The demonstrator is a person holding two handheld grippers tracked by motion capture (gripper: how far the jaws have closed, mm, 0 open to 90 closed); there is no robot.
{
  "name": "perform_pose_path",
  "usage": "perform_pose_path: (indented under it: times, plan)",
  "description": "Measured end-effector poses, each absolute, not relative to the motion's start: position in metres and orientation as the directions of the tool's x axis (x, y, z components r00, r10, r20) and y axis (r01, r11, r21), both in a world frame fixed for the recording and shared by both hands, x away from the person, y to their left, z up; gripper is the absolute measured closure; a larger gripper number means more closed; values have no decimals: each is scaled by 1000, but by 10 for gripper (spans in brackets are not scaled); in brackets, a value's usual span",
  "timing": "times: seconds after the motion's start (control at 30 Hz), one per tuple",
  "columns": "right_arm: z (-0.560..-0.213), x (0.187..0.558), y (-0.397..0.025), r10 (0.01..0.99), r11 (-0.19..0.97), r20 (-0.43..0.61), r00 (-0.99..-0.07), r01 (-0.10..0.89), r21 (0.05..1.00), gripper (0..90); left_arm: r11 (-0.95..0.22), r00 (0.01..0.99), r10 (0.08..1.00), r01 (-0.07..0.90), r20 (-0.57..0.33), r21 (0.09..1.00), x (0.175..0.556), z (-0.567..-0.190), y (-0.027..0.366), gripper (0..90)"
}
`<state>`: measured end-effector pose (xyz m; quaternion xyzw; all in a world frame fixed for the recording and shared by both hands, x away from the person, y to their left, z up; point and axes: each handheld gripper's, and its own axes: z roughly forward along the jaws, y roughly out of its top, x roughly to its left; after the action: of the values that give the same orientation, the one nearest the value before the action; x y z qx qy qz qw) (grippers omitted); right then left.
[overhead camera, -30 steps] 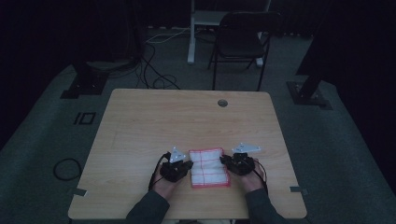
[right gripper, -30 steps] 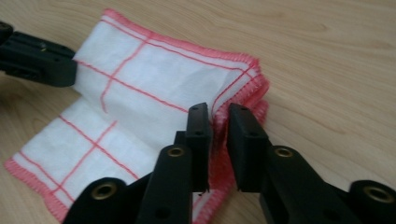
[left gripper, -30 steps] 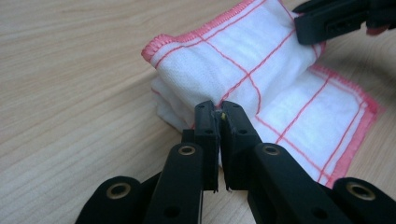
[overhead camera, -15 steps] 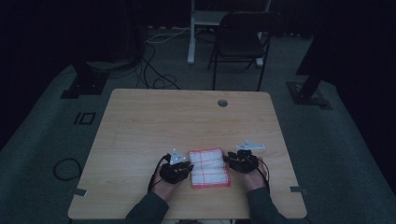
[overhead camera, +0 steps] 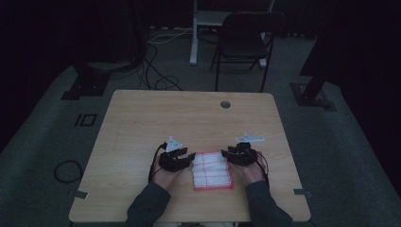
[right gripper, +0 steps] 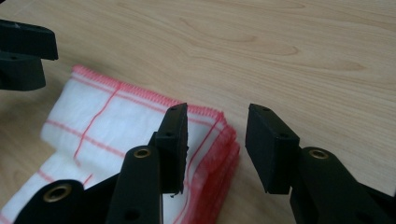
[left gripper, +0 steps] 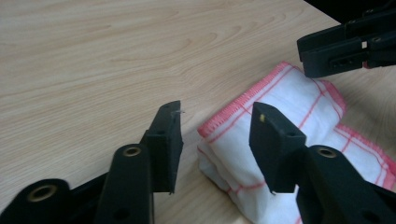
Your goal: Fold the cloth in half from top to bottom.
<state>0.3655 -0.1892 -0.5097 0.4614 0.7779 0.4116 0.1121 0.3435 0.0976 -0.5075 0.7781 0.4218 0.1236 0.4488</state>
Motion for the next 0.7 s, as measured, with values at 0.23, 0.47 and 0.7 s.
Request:
perform_pose_path:
  times: [0.23, 0.47, 0.7]
  plan:
    - [-514, 375, -183, 809, 216, 238, -537, 649, 729, 542, -234, 598, 768, 595, -228, 769, 359, -515, 95, 528]
    - [-523, 382, -183, 802, 198, 291, -522, 691, 695, 529, -238, 598, 759, 625, -259, 743, 364, -523, 92, 526]
    - [-525, 381, -182, 776, 209, 320, -544, 700, 683, 666, -273, 612, 755, 621, -237, 735, 363, -524, 86, 598]
